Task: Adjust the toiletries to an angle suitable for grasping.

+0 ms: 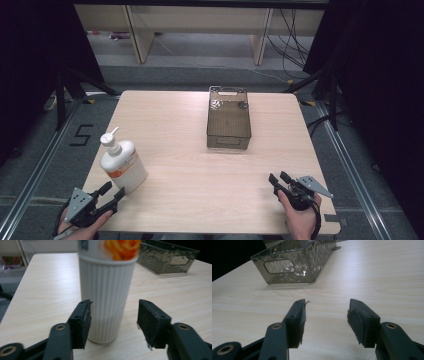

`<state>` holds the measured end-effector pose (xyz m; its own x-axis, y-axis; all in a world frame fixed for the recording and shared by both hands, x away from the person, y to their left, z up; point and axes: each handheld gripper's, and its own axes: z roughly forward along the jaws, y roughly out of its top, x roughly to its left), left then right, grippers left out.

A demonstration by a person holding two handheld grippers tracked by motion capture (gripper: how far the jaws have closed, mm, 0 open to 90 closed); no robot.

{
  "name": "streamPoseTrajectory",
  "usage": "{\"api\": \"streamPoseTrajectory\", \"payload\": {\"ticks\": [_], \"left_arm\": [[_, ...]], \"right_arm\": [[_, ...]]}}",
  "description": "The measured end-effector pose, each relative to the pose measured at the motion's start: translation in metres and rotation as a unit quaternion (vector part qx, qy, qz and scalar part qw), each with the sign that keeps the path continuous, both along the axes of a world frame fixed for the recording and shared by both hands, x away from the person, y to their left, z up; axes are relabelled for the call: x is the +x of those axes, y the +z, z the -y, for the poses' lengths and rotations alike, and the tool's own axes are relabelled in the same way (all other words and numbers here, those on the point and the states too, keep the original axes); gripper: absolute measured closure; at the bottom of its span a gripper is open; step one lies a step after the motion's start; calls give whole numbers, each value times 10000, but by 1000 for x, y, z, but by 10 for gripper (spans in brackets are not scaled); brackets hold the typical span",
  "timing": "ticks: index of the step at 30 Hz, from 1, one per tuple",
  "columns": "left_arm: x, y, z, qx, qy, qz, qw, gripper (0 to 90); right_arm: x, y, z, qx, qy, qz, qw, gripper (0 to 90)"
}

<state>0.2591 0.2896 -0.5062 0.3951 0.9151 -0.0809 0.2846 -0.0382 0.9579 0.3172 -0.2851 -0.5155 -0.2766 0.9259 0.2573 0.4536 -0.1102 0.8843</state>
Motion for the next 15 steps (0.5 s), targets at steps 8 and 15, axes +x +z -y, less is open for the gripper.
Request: {"api": "streamPoseTrajectory", "payload": {"ticks": [8, 15], "left_arm": [[-13, 16, 10, 149, -266, 133, 9994, 683], [-7, 25, 26, 80, -417, 160, 9990, 872]], "right_arm": [[1, 0, -1, -104, 137, 88, 9998, 490], [0, 1, -3, -93, 77, -87, 9999, 492]]}}
